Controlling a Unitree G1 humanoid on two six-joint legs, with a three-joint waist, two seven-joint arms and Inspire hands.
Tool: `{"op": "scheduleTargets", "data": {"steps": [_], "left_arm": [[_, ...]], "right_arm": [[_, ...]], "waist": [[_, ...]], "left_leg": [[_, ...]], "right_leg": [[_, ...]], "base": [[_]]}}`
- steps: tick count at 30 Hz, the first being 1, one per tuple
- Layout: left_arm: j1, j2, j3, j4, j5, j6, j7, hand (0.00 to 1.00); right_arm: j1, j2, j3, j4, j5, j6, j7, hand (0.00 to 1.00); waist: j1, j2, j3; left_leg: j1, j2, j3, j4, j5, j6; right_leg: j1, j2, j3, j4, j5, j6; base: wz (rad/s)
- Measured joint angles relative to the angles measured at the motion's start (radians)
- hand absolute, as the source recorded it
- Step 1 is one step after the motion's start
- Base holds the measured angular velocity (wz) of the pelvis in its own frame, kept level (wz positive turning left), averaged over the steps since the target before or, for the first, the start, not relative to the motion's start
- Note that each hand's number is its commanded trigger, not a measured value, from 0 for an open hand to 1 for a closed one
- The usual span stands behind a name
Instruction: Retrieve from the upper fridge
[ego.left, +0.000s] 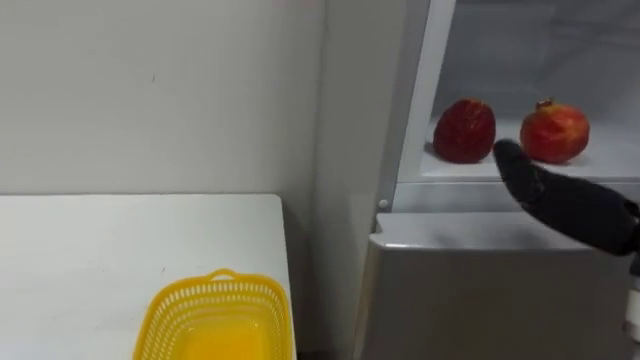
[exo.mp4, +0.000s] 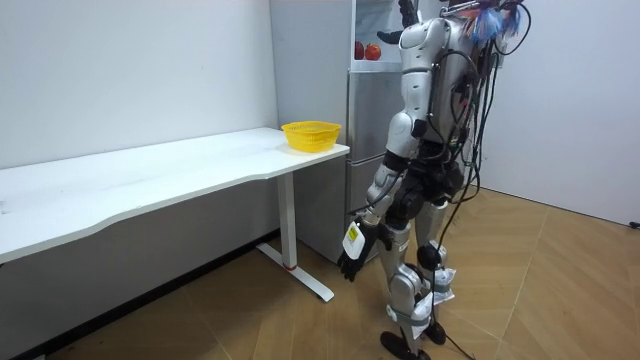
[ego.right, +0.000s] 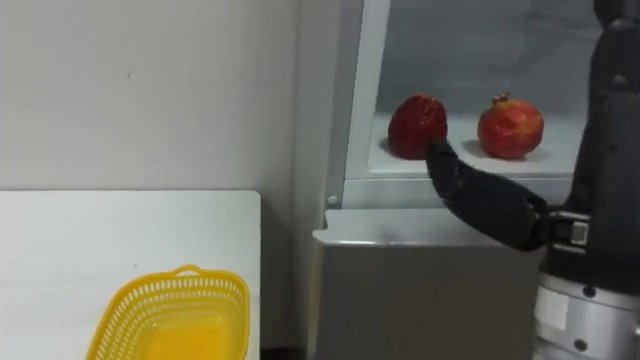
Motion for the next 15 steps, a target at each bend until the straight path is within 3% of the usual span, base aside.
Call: {"op": "scheduleTargets", "data": {"steps": [15], "left_arm": [[-0.013, 0.001, 0.021, -0.005, 0.003, 0.021, -0.029, 0.0]], "right_arm": [[-0.052, -0.031, -0.004, 0.131, 0.099, 0.047, 0.03, 0.0]], "waist": [[0.042, -0.01, 0.0021]], "left_leg": [[-0.024, -0.006, -0.051, 0.019, 0.002, -0.001]], "right_leg": [[0.005, -0.009, -0.056, 0.0, 0.0, 0.0]], "base": [[0.1]]}}
